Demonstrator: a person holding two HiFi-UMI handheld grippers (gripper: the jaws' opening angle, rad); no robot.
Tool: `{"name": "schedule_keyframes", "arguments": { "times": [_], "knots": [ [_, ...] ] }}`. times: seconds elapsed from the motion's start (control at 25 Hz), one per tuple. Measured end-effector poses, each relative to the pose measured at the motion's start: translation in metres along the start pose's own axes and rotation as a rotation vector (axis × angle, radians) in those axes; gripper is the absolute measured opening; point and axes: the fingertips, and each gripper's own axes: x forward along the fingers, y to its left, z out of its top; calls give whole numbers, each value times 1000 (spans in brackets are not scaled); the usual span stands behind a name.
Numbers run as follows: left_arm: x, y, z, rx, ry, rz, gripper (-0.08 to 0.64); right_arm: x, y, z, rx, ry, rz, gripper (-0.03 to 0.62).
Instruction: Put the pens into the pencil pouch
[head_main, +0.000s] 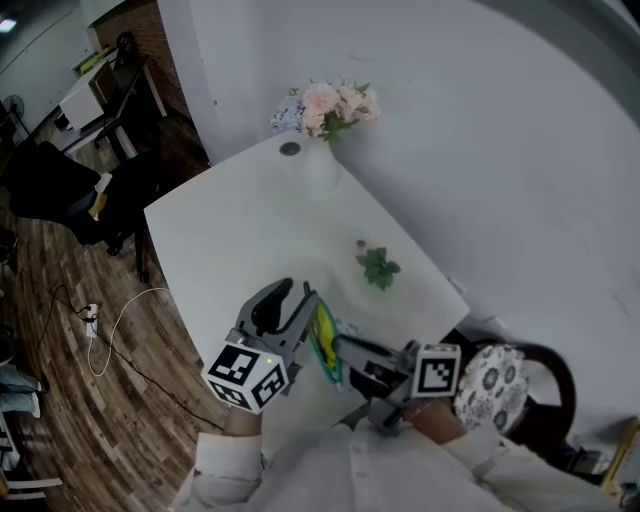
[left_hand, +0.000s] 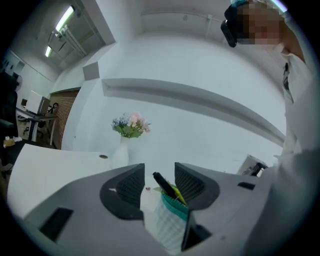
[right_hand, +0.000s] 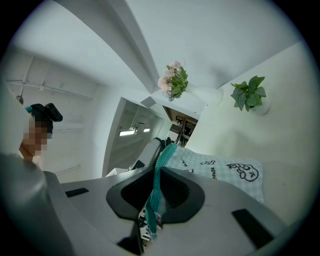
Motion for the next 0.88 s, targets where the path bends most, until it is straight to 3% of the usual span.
{"name": "schedule_keyframes", "arguments": {
  "times": [0.2,0.44,0.52,0.64,0.76,0.88],
  "knots": [
    [9,1,-12,-71,79,-31,167,-2,-1,-1,3,3,-2,43],
    [15,-5,-19,-113,114,-117,167,-2,-2,-3,-4,11,-10,43],
    [16,-6,-19,-94,126,-132,164,-1,-2,-5,-4,13,-13,43],
    [13,-10,-8,-12,80,-122,64,-2,-3,-4,-5,11,-21,43],
    [7,-19,3,50,24,-120,48,-4,-4,-2,-7,3,-25,43],
    [0,-27,10,46,-25,-137,48,-4,-4,0,0,-6,-26,43]
  ]
}}
